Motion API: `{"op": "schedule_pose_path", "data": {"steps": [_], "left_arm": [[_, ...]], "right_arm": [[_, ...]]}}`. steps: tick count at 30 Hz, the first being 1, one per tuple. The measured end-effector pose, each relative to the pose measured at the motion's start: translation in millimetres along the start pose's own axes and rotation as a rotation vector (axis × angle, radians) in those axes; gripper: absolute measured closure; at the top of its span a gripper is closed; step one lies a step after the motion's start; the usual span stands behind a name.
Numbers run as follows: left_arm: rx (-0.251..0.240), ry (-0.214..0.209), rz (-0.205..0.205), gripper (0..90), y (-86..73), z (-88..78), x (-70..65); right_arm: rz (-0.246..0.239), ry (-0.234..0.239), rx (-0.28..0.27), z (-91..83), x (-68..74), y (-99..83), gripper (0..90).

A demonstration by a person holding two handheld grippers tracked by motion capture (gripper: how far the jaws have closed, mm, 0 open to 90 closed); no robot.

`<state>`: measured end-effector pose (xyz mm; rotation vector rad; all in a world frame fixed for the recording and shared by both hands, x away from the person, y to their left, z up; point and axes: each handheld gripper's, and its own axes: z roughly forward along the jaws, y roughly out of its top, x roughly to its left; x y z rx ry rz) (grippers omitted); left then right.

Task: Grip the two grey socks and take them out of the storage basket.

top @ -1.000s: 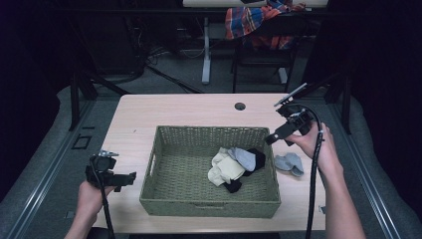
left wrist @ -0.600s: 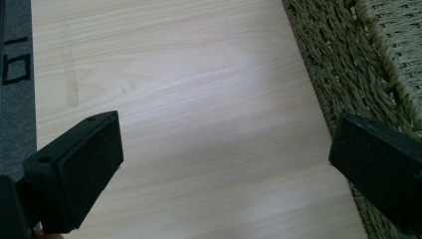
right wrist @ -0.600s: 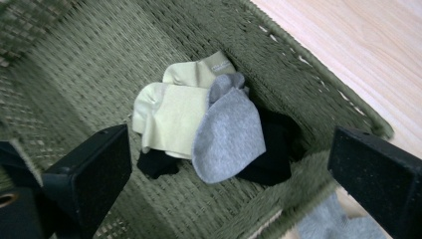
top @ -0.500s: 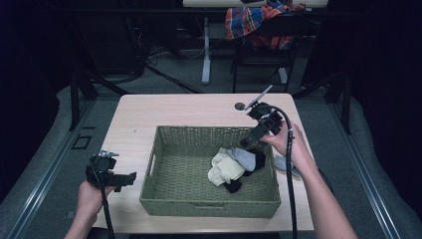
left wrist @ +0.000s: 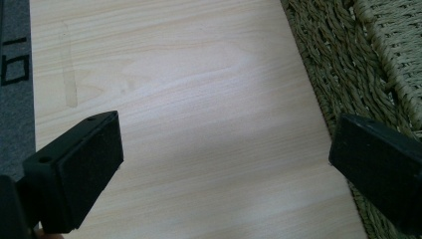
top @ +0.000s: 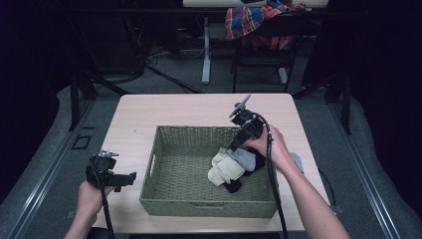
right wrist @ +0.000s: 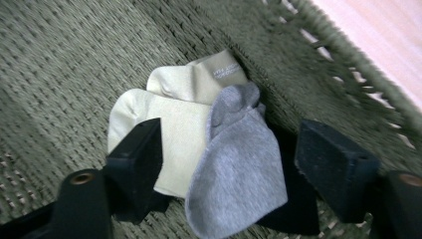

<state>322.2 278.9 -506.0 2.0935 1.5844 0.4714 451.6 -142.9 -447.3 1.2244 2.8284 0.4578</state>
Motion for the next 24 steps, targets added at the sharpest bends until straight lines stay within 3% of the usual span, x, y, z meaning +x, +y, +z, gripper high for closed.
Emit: {"op": "schedule_pose_path", "data": {"steps": [9, 20, 24], "left_arm": [[0.000, 0.002, 0.000, 0.7, 0.1, 0.5, 0.6], [0.000, 0.003, 0.000, 0.7, 0.0, 0.2, 0.5], [-0.002, 0.004, -0.001, 0.7, 0.0, 0.9, 0.6]], "right_arm": [[-0.006, -0.036, 0.052, 19.6, 3.0, 7.4, 50.4], [0.015, -0.083, 0.081, 39.9, 3.9, 13.2, 57.2], [-0.005, -0.103, 0.109, 44.8, 4.0, 16.1, 57.1]]}}
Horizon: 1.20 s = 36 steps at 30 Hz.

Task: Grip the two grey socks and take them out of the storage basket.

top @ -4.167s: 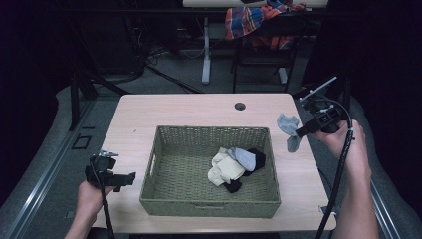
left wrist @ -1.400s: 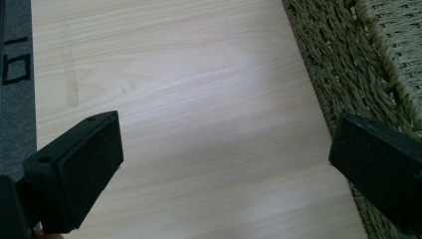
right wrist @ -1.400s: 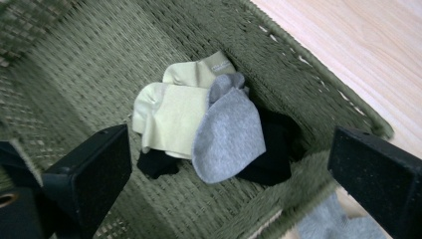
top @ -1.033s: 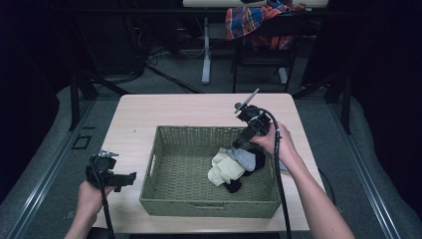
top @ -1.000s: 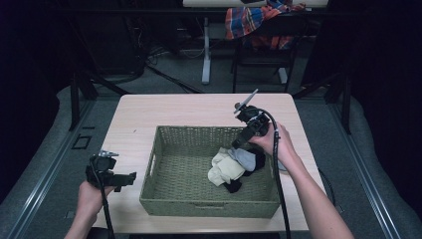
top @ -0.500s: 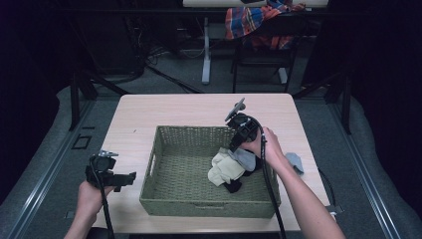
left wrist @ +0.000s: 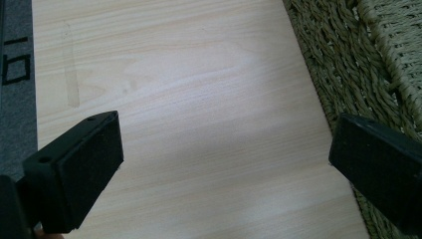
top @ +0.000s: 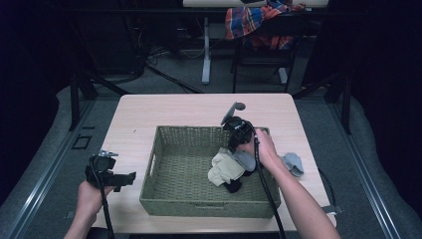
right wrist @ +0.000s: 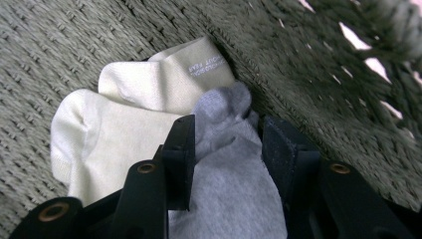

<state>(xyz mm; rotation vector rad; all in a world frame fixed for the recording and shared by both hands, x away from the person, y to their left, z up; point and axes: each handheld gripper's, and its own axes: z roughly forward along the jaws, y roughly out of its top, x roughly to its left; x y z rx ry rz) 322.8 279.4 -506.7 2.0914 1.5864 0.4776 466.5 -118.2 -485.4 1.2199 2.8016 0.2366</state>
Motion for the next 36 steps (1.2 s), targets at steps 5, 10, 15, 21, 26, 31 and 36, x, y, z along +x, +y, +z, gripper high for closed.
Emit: {"op": "schedule_pose_path", "data": {"steps": [5, 10, 15, 21, 26, 31, 36], "left_arm": [[0.002, -0.004, 0.003, 0.7, 0.0, -0.8, 0.1], [-0.001, -0.002, 0.000, 0.7, -0.1, -0.4, 0.3], [-0.002, -0.002, -0.001, 0.7, -0.1, -0.5, 0.3], [-0.004, -0.001, -0.002, 0.7, -0.3, -1.1, 0.1], [-0.003, 0.000, 0.000, 0.7, -0.2, -1.3, -0.3], [-0.002, 0.001, -0.003, 0.7, -0.3, -1.4, -0.4], [-0.002, 0.001, 0.000, 0.7, -0.1, -1.2, -0.5]], "right_arm": [[-0.001, -0.004, 0.018, 5.9, -0.4, 2.0, 56.3], [-0.004, -0.011, 0.037, 8.0, -0.4, 1.2, 68.1], [-0.025, -0.014, 0.063, 8.4, -0.6, 0.6, 83.6], [-0.020, -0.001, 0.039, -1.2, 0.2, -2.3, 89.1], [-0.016, 0.001, -0.040, -20.6, 2.3, -8.0, 89.2], [-0.028, 0.016, -0.090, -43.9, 3.9, -13.9, 89.3], [-0.042, 0.022, -0.141, -60.9, 7.5, -19.3, 89.3]]}}
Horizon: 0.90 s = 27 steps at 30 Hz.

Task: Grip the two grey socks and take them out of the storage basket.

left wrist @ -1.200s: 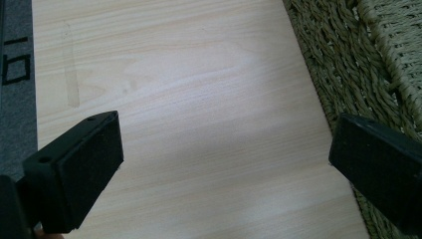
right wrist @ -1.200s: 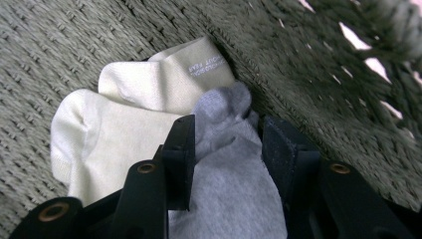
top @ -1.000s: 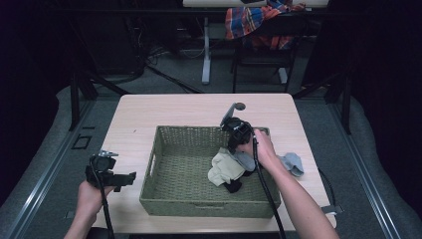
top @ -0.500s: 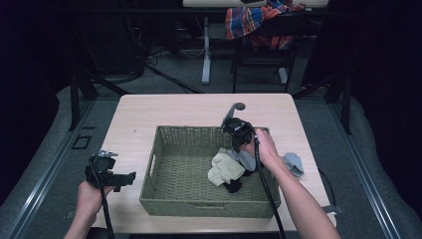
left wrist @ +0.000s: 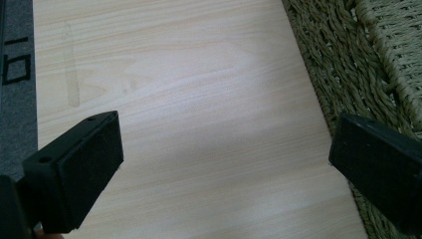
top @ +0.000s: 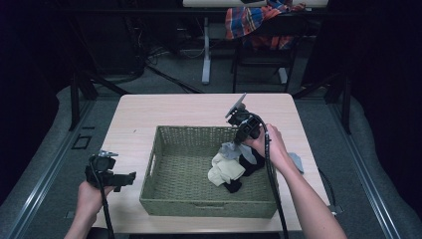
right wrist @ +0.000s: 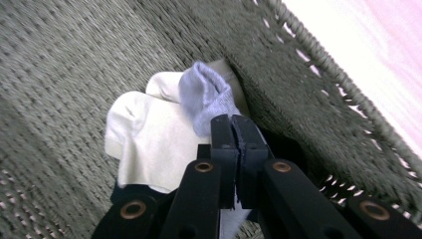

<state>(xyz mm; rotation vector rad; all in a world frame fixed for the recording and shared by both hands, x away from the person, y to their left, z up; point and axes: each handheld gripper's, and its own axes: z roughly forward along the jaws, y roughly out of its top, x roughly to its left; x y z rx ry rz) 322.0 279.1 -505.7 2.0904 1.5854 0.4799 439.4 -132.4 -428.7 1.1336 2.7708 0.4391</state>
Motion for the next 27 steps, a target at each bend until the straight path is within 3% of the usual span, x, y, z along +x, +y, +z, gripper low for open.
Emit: {"op": "schedule_pose_path", "data": {"steps": [8, 20, 27], "left_arm": [[-0.001, 0.000, -0.002, 0.7, 0.1, 0.0, 0.0], [0.004, -0.005, 0.010, 0.7, 3.5, 2.8, -3.6], [0.004, -0.005, -0.003, 0.7, 1.5, 1.8, -1.1]], "right_arm": [[-0.006, 0.017, -0.048, -22.8, 3.3, 1.7, 89.3], [-0.031, 0.013, -0.042, -57.5, 6.1, 6.4, 89.3], [-0.041, 0.002, -0.035, -78.9, 4.4, 10.3, 89.3]]}}
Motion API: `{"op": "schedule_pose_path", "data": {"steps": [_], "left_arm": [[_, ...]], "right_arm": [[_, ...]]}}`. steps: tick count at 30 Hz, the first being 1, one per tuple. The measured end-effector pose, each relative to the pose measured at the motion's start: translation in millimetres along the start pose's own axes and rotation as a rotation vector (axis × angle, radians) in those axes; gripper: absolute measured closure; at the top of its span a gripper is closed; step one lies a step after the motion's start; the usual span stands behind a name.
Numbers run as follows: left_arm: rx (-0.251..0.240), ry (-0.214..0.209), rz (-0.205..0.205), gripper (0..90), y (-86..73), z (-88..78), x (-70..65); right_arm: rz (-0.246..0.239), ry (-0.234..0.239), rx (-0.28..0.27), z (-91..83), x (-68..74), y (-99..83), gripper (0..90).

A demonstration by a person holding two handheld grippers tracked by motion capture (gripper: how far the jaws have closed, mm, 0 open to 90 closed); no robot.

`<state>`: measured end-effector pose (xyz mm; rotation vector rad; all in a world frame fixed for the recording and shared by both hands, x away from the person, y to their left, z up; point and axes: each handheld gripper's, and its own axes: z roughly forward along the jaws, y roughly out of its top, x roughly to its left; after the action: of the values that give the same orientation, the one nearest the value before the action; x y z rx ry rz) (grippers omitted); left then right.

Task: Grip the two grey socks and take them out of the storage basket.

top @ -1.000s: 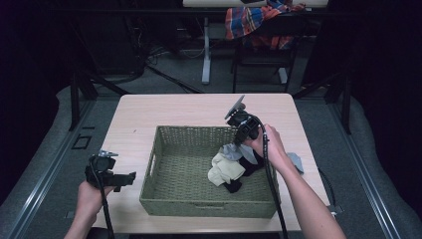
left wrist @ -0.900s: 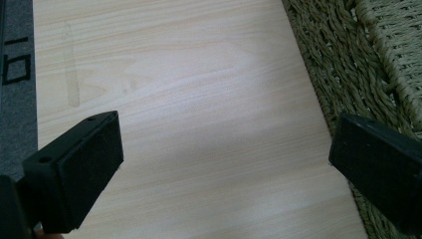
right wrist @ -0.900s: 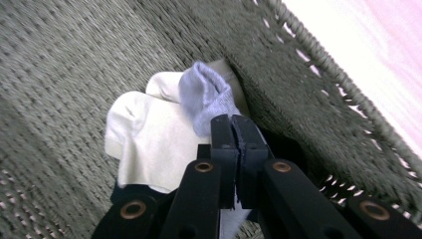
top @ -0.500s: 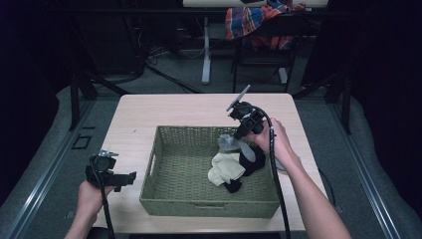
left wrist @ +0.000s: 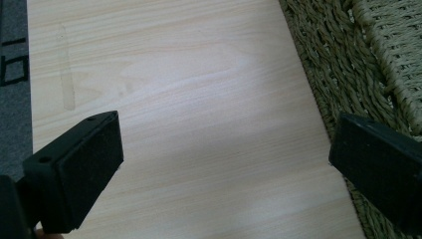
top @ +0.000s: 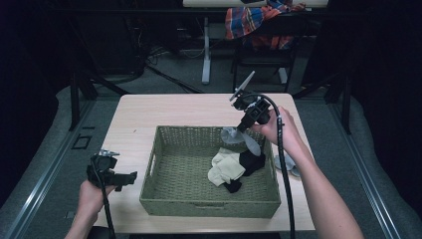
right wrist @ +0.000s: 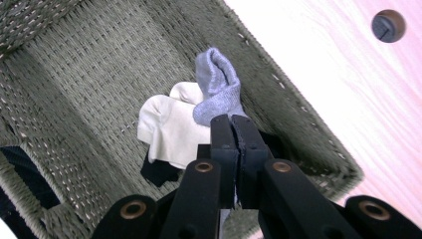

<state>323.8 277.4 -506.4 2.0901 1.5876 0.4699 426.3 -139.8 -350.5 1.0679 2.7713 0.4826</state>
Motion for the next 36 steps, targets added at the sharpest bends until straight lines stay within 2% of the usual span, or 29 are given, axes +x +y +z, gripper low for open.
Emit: {"op": "schedule_pose_path", "data": {"steps": [7, 13, 18, 27, 32, 36], "left_arm": [[-0.003, 0.002, 0.005, 0.7, 0.0, 0.4, -0.7], [0.001, -0.001, 0.002, 0.7, 0.0, -0.1, -0.1], [-0.002, 0.003, 0.003, 0.7, -0.3, -0.1, -0.7], [0.000, 0.005, 0.002, 0.7, -0.2, 0.1, -0.8], [0.001, 0.006, 0.003, 0.7, -0.1, 0.1, -1.5], [0.000, 0.007, 0.004, 0.7, -0.2, 0.3, -2.6]], "right_arm": [[0.018, -0.017, 0.000, -15.4, -7.8, 2.4, 89.3], [0.055, -0.040, 0.005, -28.7, -20.5, -7.8, 89.3], [0.096, -0.068, -0.006, -45.2, -34.6, -23.7, 89.3], [0.175, -0.115, -0.016, -71.5, -63.6, -62.4, 89.3], [0.226, -0.134, -0.020, -76.4, -78.7, -84.1, 89.3], [0.257, -0.172, 0.004, -73.6, -88.6, -98.9, 89.3]]}}
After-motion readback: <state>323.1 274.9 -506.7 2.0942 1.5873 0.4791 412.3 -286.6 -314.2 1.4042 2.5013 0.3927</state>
